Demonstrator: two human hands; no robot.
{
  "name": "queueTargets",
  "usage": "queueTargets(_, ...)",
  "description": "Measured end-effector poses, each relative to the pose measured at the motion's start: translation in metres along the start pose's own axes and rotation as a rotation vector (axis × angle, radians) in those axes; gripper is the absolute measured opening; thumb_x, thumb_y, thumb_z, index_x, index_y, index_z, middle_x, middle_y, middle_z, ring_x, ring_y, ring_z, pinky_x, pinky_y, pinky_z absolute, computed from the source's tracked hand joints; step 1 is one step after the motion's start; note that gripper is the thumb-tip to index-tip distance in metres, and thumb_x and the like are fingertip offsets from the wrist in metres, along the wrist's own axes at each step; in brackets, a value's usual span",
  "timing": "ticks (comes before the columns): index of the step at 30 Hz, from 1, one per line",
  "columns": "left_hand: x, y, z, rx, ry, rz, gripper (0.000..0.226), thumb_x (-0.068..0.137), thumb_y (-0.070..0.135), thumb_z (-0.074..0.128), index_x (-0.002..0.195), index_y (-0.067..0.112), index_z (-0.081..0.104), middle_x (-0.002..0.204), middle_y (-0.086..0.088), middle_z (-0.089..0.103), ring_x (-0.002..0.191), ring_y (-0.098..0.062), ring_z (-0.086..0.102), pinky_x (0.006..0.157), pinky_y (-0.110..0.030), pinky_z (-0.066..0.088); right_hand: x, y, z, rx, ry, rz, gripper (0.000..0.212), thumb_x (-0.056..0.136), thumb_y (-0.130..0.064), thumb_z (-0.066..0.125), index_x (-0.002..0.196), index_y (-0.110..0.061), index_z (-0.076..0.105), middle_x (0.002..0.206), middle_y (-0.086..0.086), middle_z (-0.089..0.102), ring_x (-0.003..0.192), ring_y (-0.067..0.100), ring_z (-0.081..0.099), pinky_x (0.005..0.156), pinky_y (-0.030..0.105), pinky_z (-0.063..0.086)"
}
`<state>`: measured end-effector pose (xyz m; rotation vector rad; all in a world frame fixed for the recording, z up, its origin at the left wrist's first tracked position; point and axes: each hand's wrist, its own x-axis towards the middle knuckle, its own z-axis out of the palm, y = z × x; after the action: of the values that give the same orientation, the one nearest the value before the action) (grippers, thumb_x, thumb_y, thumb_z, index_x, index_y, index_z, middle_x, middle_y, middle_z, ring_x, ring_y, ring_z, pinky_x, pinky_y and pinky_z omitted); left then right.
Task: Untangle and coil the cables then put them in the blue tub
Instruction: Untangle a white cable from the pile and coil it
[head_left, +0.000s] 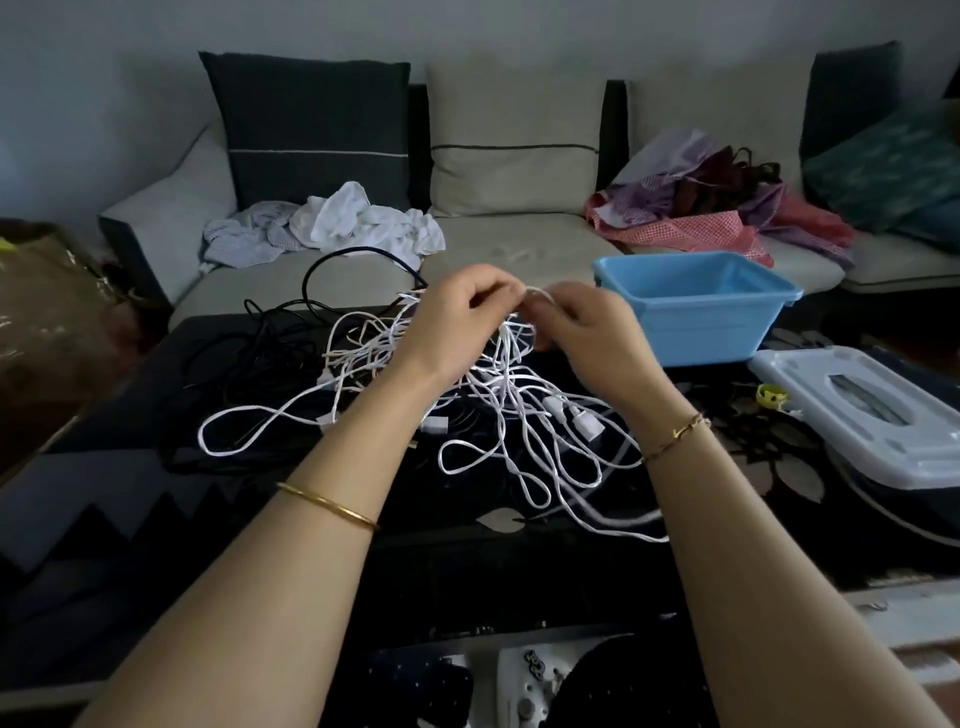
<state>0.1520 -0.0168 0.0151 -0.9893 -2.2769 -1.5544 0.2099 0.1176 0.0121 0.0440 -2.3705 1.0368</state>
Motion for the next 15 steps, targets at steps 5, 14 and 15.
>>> queueTargets(5,-0.005,-0.034,0.001,0.185,-0.024,-0.097,0.011,0.092,0.015,0.059,0.087,0.008,0.065,0.069,0.004,0.056,0.062,-0.009,0.048,0.062,-0.027,0.036,0.005,0.01,-0.016,0.434,0.346,0.233,0.027,0.092,-0.013,0.052,0.068,-0.02,0.061,0.059,-0.002,0.042,0.054,0.007,0.041,0.051,0.02,0.048)
queueTargets(14,0.001,-0.012,0.0,0.05,0.353,0.07,0.015,0.1,0.014,0.044,0.09,0.012,0.056,0.071,0.003,0.056,0.062,-0.012,0.057,0.06,-0.03,0.053,0.006,0.018,-0.013,0.035,0.441,0.485,0.027,0.096,-0.015,0.042,0.112,-0.006,0.062,0.088,0.003,0.058,0.082,0.021,0.057,0.073,0.038,0.044)
queueTargets(15,0.003,-0.003,-0.002,0.04,0.374,0.135,0.015,0.099,0.013,0.045,0.092,0.011,0.058,0.073,0.004,0.056,0.063,-0.011,0.055,0.06,-0.029,0.053,0.005,0.019,-0.014,-0.107,0.36,0.481,0.034,0.094,-0.012,0.043,0.126,-0.007,0.052,0.109,0.009,0.056,0.101,0.029,0.055,0.084,0.041,0.043)
